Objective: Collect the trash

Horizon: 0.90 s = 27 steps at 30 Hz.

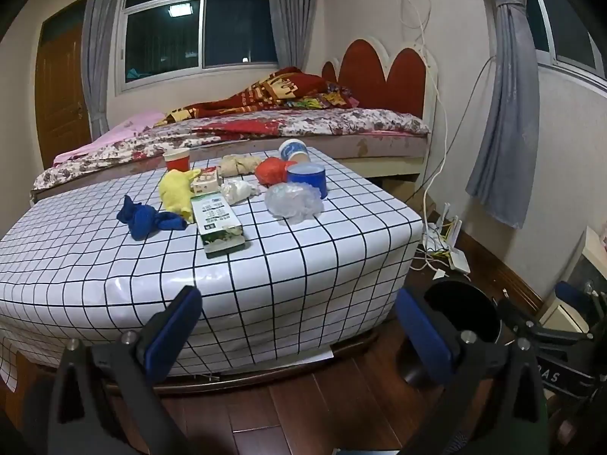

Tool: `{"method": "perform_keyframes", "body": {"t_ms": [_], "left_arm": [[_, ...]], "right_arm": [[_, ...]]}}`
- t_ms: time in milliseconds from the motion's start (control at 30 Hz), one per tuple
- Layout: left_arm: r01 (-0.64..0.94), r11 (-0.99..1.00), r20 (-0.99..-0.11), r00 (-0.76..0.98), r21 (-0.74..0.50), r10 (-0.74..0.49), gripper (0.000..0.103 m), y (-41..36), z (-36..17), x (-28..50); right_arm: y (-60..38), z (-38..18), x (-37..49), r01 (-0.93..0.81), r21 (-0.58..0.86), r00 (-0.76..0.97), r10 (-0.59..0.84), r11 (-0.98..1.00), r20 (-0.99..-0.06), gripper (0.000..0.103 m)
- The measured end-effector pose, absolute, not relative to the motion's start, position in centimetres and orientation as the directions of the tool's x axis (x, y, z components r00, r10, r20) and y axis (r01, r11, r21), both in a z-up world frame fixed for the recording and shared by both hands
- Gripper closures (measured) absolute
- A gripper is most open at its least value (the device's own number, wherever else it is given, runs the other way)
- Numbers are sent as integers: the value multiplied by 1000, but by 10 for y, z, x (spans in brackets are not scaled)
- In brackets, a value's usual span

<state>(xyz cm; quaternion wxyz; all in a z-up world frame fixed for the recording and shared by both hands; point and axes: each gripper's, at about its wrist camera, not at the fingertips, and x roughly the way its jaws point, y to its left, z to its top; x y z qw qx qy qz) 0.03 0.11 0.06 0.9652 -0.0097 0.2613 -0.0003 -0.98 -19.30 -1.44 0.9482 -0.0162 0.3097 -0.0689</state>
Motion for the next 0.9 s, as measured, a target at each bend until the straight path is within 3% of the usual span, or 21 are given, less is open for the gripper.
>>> {"method": "perform_keyframes", "body": {"t_ms": [900], "left_arm": [[-4,1000,-503,864,-17,-5,0,1,-5,2]], "right_arm": [[-192,-14,-10,122,-74,798,-142,990,-585,1]]}}
